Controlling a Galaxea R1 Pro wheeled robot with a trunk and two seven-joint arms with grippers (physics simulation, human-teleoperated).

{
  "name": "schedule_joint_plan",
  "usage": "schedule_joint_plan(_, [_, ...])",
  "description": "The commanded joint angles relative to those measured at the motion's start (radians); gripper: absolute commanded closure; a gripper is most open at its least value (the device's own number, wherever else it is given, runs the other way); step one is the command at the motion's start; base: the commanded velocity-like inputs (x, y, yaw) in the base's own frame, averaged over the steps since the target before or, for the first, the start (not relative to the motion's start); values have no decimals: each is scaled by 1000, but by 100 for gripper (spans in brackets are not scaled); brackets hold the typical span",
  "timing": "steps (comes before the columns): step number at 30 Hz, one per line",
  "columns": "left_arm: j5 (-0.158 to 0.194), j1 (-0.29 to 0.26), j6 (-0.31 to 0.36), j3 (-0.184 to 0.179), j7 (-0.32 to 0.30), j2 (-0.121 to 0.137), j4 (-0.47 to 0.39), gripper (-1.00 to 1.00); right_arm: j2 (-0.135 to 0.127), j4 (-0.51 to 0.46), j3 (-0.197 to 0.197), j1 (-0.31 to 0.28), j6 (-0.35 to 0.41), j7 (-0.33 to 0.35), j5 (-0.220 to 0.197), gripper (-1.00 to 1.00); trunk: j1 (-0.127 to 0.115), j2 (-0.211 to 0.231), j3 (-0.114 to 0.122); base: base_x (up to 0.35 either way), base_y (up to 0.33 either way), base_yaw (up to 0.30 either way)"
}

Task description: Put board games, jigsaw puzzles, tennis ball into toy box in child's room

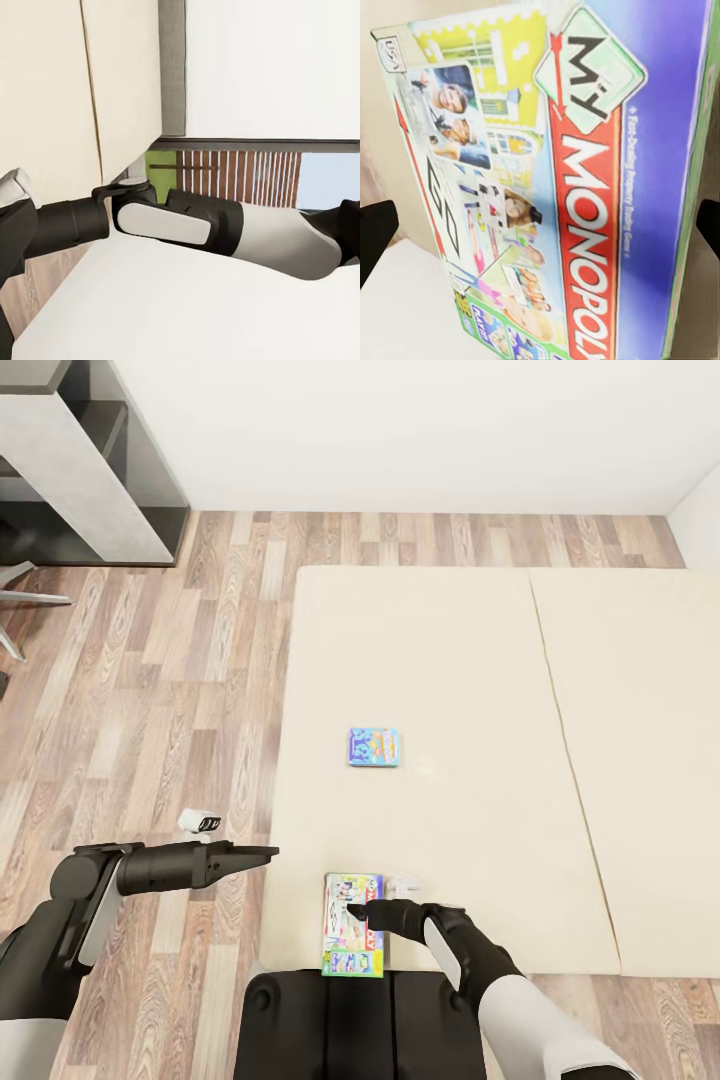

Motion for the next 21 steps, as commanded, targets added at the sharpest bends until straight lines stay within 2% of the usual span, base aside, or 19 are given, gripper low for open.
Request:
schedule_joint_plan(1, [0,0,11,0,-3,0,-1,-100,0,-1,1,0,8,-2,-11,-100,1,-1,-1,0,120,0])
schedule_joint_plan(21, [0,0,11,-1,-2,-1,0,-100,0,-1,-1,0,13,-2,-12,-100,1,-1,-1,0,42,0])
